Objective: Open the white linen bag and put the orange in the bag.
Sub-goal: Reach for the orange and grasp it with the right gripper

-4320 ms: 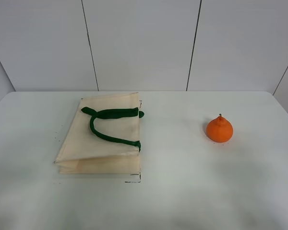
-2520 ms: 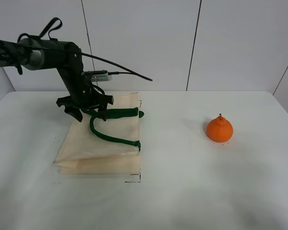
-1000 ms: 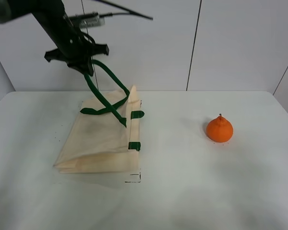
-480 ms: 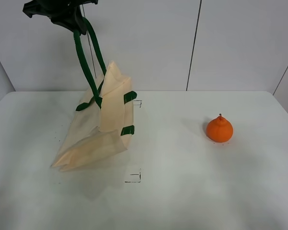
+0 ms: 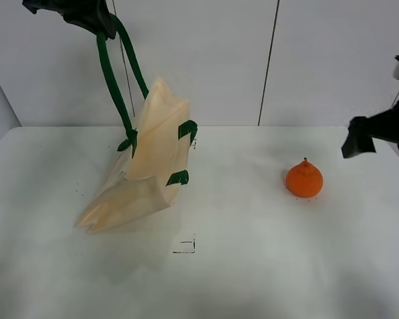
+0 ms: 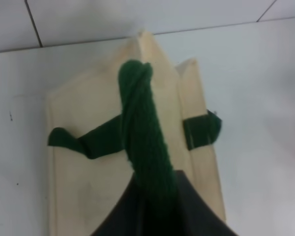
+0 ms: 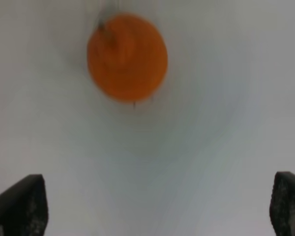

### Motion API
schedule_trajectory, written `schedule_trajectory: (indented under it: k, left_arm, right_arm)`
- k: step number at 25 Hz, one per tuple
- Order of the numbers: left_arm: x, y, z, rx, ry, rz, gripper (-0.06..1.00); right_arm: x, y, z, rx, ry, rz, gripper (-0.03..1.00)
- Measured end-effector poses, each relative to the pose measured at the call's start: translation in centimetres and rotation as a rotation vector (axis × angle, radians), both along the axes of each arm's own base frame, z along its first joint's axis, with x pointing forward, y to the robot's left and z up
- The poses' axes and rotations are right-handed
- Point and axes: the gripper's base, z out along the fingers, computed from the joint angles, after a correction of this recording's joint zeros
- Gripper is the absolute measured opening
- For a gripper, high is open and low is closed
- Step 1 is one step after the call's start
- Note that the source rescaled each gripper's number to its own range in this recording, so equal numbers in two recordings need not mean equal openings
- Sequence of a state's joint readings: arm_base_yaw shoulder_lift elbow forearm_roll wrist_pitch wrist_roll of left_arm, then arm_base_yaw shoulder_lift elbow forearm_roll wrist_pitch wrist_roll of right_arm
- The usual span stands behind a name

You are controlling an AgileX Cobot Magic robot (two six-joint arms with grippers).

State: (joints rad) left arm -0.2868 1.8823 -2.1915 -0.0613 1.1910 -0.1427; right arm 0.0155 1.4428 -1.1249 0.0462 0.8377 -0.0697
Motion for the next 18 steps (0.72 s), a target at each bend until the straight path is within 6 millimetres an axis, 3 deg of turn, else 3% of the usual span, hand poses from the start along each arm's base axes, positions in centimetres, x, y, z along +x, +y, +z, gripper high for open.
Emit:
schedule_trajectory:
  k: [4, 9, 13, 18]
  left_arm:
    - [0.0, 0.0, 0.0, -0.001, 0.001, 0.0, 0.0]
    - [0.0, 0.0, 0.0, -0.001, 0.001, 0.0, 0.0]
    - [0.0, 0.0, 0.0, -0.001, 0.001, 0.0, 0.0]
    - [0.0, 0.0, 0.0, -0.001, 0.001, 0.0, 0.0]
  right_arm:
    - [6.8, 0.6, -2.2, 0.013, 0.111, 0.023, 1.0]
    - [12.3, 1.7, -6.7, 0.021, 0.217, 0.05, 1.0]
    - [14.5, 2.1, -11.4, 0.031, 0.272, 0.048, 1.0]
    - [14.9, 2.6, -15.9, 0.032, 0.367, 0.052, 1.0]
